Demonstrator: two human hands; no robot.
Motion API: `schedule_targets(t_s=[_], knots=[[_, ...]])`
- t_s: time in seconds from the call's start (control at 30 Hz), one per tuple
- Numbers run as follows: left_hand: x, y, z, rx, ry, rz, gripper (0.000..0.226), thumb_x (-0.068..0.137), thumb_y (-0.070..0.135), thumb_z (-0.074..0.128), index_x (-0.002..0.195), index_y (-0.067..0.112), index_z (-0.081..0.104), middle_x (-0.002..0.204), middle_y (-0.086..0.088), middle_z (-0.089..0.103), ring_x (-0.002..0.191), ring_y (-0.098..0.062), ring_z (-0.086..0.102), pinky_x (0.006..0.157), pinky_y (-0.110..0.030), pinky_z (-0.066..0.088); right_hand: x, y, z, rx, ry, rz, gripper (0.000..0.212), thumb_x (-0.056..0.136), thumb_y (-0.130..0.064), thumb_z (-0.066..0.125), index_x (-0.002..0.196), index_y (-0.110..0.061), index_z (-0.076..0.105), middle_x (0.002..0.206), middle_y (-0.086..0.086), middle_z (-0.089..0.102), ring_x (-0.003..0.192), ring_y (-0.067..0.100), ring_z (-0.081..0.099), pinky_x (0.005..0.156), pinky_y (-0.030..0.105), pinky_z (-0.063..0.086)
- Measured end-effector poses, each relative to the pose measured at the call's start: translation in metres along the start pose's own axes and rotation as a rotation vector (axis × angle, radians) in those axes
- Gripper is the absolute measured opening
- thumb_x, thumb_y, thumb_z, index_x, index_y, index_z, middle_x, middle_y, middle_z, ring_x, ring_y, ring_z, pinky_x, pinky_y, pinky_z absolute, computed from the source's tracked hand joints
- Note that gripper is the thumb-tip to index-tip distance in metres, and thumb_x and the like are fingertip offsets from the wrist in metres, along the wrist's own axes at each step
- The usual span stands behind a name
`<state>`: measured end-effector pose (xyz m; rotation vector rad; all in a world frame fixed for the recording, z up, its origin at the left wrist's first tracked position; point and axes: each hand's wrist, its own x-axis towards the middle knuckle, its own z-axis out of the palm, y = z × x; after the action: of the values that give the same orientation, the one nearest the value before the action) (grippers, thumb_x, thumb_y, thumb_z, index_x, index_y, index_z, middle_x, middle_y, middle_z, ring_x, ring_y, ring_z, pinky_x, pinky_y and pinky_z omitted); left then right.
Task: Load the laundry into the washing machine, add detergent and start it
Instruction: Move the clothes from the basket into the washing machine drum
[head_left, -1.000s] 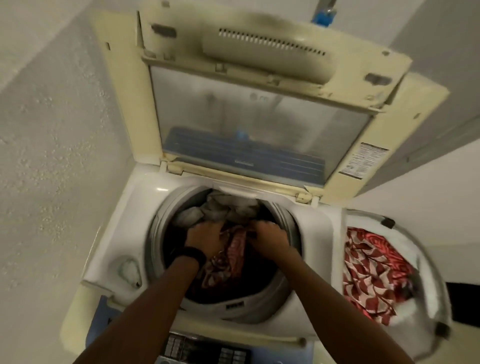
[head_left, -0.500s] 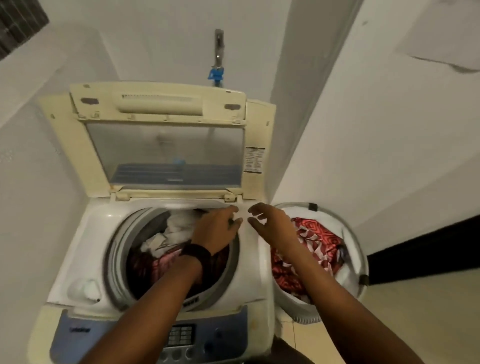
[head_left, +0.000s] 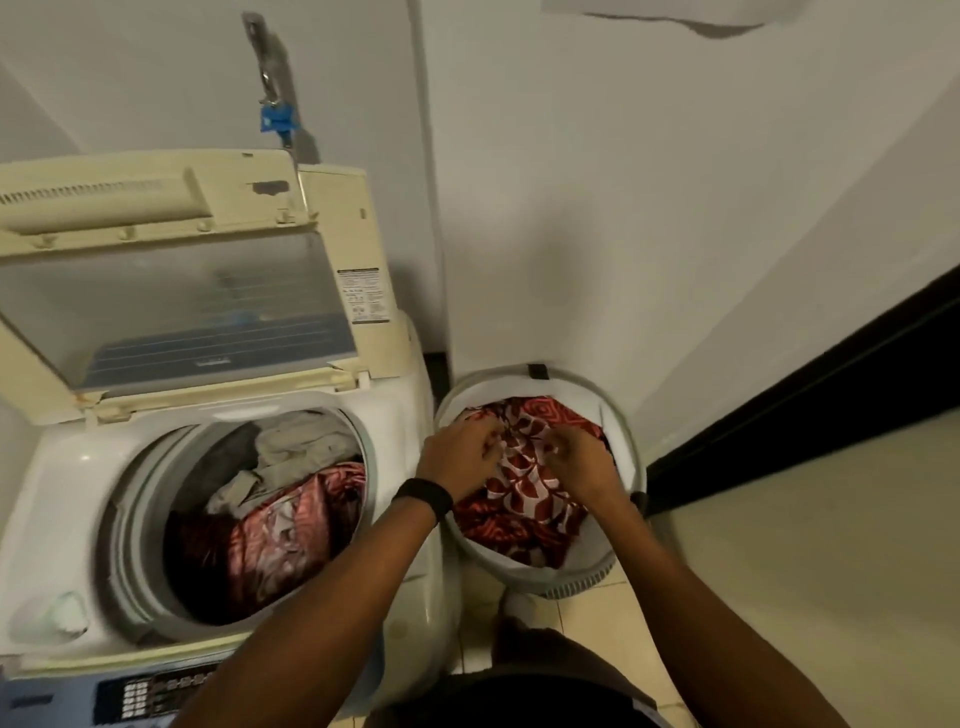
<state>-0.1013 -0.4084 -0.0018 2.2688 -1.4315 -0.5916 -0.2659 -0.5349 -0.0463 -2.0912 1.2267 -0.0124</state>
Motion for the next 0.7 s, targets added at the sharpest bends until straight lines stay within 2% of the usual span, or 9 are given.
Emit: schedule_targets(t_s=[0.07, 0.17, 0.27, 0.33, 0.4, 0.47, 0.5, 0.6, 0.7], knots=[[0.006, 0.006, 0.020, -0.031, -0.077, -0.028, 0.024, 0.102, 0.031, 0.054, 0.120, 0.022, 0.067, 0.106, 0.003, 0.071, 0.094, -0.017, 0.065, 0.077, -0.028, 0.048, 0.005, 0.032, 0.011, -0.036, -0.050, 0.059, 0.021, 0.093, -0.030, 0.065, 0.112, -0.023, 0.071, 0.116, 0.006, 0.069, 0.100, 0.024, 0.069, 0.083, 0.036, 0.057], [0.013, 0.007, 0.051, -0.013, -0.188, -0.085, 0.027, 0.100, 0.030, 0.054, 0.124, 0.026, 0.066, 0.106, 0.002, 0.073, 0.096, -0.020, 0.068, 0.085, -0.039, 0.057, 0.005, 0.070, 0.034, -0.146, -0.181, 0.115, 0.032, 0.092, -0.035, 0.067, 0.121, -0.023, 0.067, 0.125, 0.004, 0.064, 0.109, 0.026, 0.066, 0.092, 0.037, 0.054], [0.014, 0.009, 0.076, -0.030, -0.300, -0.131, 0.035, 0.099, 0.029, 0.059, 0.134, 0.026, 0.060, 0.116, -0.002, 0.072, 0.106, -0.025, 0.068, 0.093, -0.040, 0.056, 0.000, 0.084, 0.048, -0.060, -0.302, 0.179, 0.031, 0.093, -0.034, 0.067, 0.119, -0.017, 0.069, 0.115, 0.004, 0.071, 0.105, 0.023, 0.068, 0.093, 0.037, 0.055], [0.012, 0.008, 0.088, -0.098, -0.377, -0.150, 0.049, 0.096, 0.032, 0.065, 0.143, 0.025, 0.052, 0.135, -0.005, 0.064, 0.122, -0.028, 0.062, 0.101, -0.038, 0.051, -0.002, 0.081, 0.045, 0.036, -0.209, 0.211, 0.021, 0.094, -0.035, 0.067, 0.106, -0.019, 0.072, 0.101, -0.001, 0.074, 0.089, 0.012, 0.069, 0.081, 0.028, 0.055], [0.011, 0.007, 0.098, -0.145, -0.425, -0.177, 0.080, 0.090, 0.039, 0.073, 0.157, 0.026, 0.032, 0.154, -0.010, 0.046, 0.139, -0.032, 0.048, 0.111, -0.042, 0.044, -0.001, 0.065, 0.033, 0.158, -0.096, 0.177, 0.013, 0.092, -0.035, 0.071, 0.096, -0.023, 0.073, 0.090, -0.012, 0.073, 0.077, -0.001, 0.064, 0.073, 0.017, 0.049], [0.013, 0.003, 0.105, -0.184, -0.409, -0.234, 0.108, 0.081, 0.043, 0.080, 0.163, 0.033, 0.009, 0.164, -0.012, 0.028, 0.149, -0.035, 0.031, 0.120, -0.050, 0.034, -0.002, 0.041, 0.021, 0.314, -0.018, 0.076, 0.007, 0.089, -0.031, 0.073, 0.090, -0.025, 0.072, 0.083, -0.014, 0.072, 0.074, -0.003, 0.064, 0.073, 0.017, 0.049], [0.014, 0.002, 0.108, -0.227, -0.363, -0.257, 0.110, 0.081, 0.039, 0.081, 0.163, 0.037, 0.007, 0.165, -0.011, 0.026, 0.150, -0.034, 0.028, 0.121, -0.051, 0.032, -0.002, 0.031, 0.018, 0.396, -0.020, 0.017, 0.006, 0.089, -0.029, 0.072, 0.092, -0.025, 0.069, 0.085, -0.012, 0.072, 0.077, -0.002, 0.066, 0.077, 0.021, 0.052], [0.017, 0.008, 0.098, -0.393, -0.121, -0.289, 0.072, 0.091, 0.012, 0.071, 0.155, 0.027, 0.040, 0.154, -0.010, 0.044, 0.140, -0.030, 0.045, 0.116, -0.034, 0.037, -0.003, 0.009, 0.014, 0.598, -0.103, -0.133, 0.023, 0.089, -0.036, 0.068, 0.109, -0.027, 0.062, 0.103, -0.008, 0.071, 0.097, 0.006, 0.069, 0.089, 0.035, 0.058], [0.025, 0.012, 0.078, -0.588, 0.075, -0.450, 0.037, 0.100, 0.014, 0.060, 0.137, 0.017, 0.062, 0.139, -0.007, 0.061, 0.128, -0.026, 0.056, 0.109, -0.034, 0.043, -0.002, 0.001, 0.013, 0.739, -0.046, -0.090, 0.038, 0.094, -0.051, 0.065, 0.126, -0.033, 0.056, 0.120, -0.010, 0.068, 0.113, 0.008, 0.065, 0.097, 0.034, 0.054]])
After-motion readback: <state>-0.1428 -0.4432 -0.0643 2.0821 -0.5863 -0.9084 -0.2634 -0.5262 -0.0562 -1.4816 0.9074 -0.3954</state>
